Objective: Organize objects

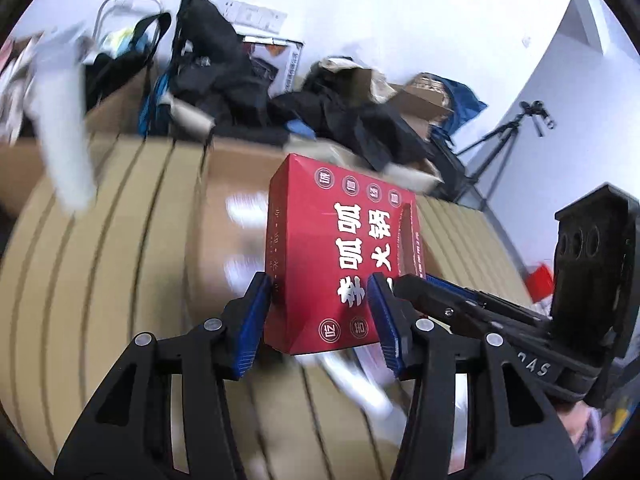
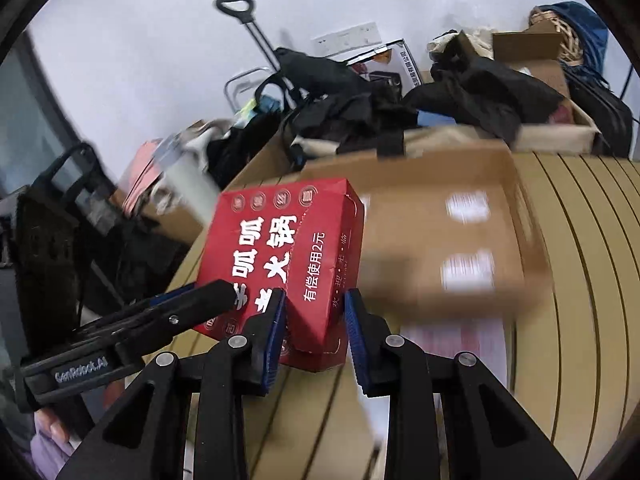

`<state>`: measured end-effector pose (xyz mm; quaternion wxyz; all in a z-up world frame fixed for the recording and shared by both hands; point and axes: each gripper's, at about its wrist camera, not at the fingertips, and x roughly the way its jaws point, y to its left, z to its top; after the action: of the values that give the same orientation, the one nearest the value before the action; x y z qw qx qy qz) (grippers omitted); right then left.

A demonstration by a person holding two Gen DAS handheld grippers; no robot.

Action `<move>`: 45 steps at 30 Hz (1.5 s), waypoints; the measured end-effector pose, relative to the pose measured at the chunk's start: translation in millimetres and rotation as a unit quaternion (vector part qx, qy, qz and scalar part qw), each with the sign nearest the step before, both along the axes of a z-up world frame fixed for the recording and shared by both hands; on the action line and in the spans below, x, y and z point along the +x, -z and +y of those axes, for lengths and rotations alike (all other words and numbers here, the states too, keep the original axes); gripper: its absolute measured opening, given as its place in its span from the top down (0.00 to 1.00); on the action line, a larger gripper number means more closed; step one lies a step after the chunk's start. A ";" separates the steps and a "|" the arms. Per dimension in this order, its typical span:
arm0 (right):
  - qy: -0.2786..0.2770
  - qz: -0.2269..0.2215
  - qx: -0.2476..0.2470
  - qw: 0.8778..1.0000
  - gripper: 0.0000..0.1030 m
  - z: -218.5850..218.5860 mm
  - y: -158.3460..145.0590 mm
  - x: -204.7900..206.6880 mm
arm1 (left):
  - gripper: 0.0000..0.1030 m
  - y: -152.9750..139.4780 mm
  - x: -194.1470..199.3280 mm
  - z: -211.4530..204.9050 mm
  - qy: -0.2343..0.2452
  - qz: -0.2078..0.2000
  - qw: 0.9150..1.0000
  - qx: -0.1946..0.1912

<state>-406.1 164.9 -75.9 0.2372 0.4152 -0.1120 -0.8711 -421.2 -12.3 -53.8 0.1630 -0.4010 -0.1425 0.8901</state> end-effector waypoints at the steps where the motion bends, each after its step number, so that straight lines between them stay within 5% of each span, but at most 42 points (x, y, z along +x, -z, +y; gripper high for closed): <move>1: 0.001 -0.009 -0.007 1.000 0.69 -2.8 2.4 -17.6 | 0.56 3.3 -28.9 -2.3 -0.005 -0.014 1.000 -0.002; 5: 0.026 -0.055 0.007 0.998 0.69 -20.1 34.4 -106.3 | 0.53 41.7 -105.5 -5.9 -0.018 -0.082 0.996 -0.035; 7: 0.038 -0.099 0.056 0.993 0.69 -34.9 68.8 -142.7 | 0.53 65.5 -123.8 -7.8 -0.059 -0.100 0.990 -0.080; 9: 0.024 -0.146 0.100 0.984 0.67 -49.3 100.7 -163.6 | 0.49 70.1 -125.1 -7.0 -0.060 -0.093 0.991 -0.077; 10: 0.023 -0.126 0.074 0.989 0.64 -46.7 97.8 -162.5 | 0.36 66.9 -120.8 -5.3 -0.051 -0.083 0.993 -0.071; 12: 0.023 -0.119 0.055 0.991 0.62 -39.5 95.4 -158.9 | 0.25 58.3 -108.0 -1.1 -0.028 -0.061 0.996 -0.066; 16: 0.017 -0.114 0.038 0.993 0.34 -19.7 86.2 -150.1 | 0.18 27.3 -87.5 15.3 -0.004 -0.013 0.990 -0.142; 20: 0.030 -0.071 0.057 0.995 0.29 9.0 42.8 -122.6 | 0.09 3.0 -62.4 17.3 -0.014 -0.030 0.979 -0.203; 23: 0.033 -0.040 0.089 0.995 0.19 37.9 4.4 -92.5 | 0.09 -20.5 -26.8 12.5 -0.001 -0.029 0.975 -0.219; 27: 0.061 -0.028 0.146 0.987 0.19 78.8 -38.2 -49.2 | 0.04 -58.8 26.6 3.3 -0.042 -0.005 0.967 -0.251; 32: 0.073 -0.011 0.154 0.985 0.19 115.1 -74.8 17.8 | 0.04 -84.1 96.8 -5.9 -0.066 -0.006 0.968 -0.243; 37: 0.069 0.039 0.145 0.986 0.19 132.9 -100.6 111.6 | 0.00 -107.7 186.2 -3.9 -0.065 0.039 0.968 -0.239; 42: 0.079 0.158 0.090 0.980 0.19 142.6 -115.6 244.6 | 0.00 -99.8 291.1 -11.4 -0.088 0.074 0.975 -0.192; 45: 0.071 0.204 0.102 0.971 0.19 133.7 -105.3 321.3 | 0.00 -81.6 349.8 -13.6 -0.111 0.079 0.975 -0.176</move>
<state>-84.8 298.7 29.3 0.1485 0.2418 -0.0008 -0.9589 -71.4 -25.9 27.8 0.0006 -0.3329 -0.0142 0.9429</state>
